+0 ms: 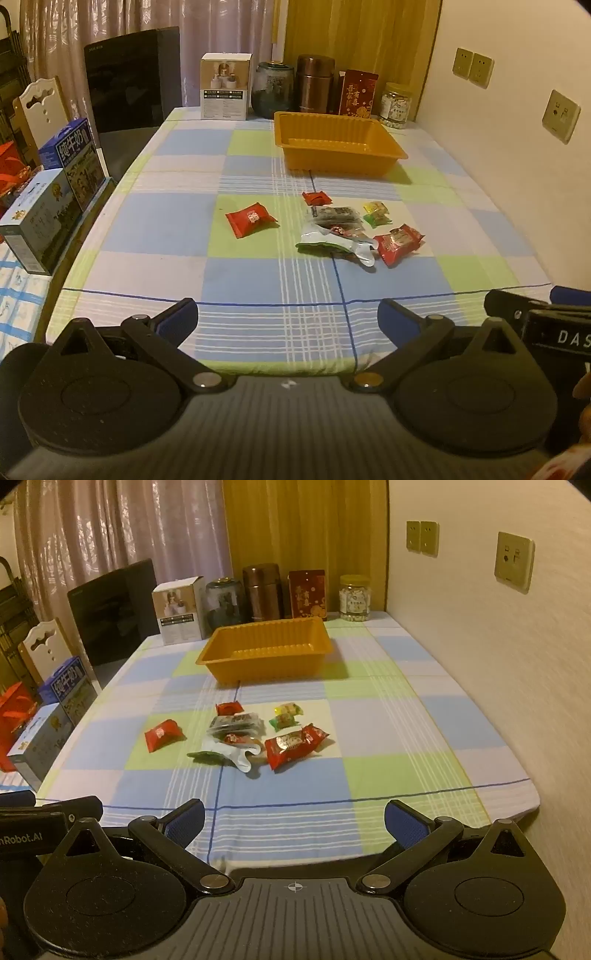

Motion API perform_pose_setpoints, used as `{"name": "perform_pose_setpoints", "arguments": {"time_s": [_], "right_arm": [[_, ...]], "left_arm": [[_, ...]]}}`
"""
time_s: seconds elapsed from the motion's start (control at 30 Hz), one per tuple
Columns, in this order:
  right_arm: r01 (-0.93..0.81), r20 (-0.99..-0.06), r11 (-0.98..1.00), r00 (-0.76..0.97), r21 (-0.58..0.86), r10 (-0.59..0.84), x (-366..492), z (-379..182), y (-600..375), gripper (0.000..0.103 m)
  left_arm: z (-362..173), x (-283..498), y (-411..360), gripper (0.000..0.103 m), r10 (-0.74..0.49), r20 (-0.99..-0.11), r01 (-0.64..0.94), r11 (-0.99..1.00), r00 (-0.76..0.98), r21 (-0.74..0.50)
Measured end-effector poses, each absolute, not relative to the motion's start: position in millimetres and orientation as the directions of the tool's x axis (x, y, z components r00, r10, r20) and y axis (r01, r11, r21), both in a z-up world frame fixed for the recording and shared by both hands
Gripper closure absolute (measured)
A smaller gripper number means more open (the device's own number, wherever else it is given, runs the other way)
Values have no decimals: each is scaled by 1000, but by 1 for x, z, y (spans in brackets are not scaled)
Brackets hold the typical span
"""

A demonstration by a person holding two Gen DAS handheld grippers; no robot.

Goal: Organize snacks

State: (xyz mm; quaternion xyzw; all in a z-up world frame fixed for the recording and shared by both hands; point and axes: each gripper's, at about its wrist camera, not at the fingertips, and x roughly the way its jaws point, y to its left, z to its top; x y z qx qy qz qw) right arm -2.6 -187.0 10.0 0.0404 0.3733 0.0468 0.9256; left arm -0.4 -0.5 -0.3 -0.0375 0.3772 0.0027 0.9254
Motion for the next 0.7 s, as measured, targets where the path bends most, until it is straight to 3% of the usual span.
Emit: {"name": "perform_pose_setpoints", "arguments": {"time_s": [0.7], "right_arm": [[-55, -683, 991, 721, 120, 122, -1, 7, -188, 0]], "left_arm": [[2, 1, -1, 0, -21, -699, -27, 998, 715, -58]]}}
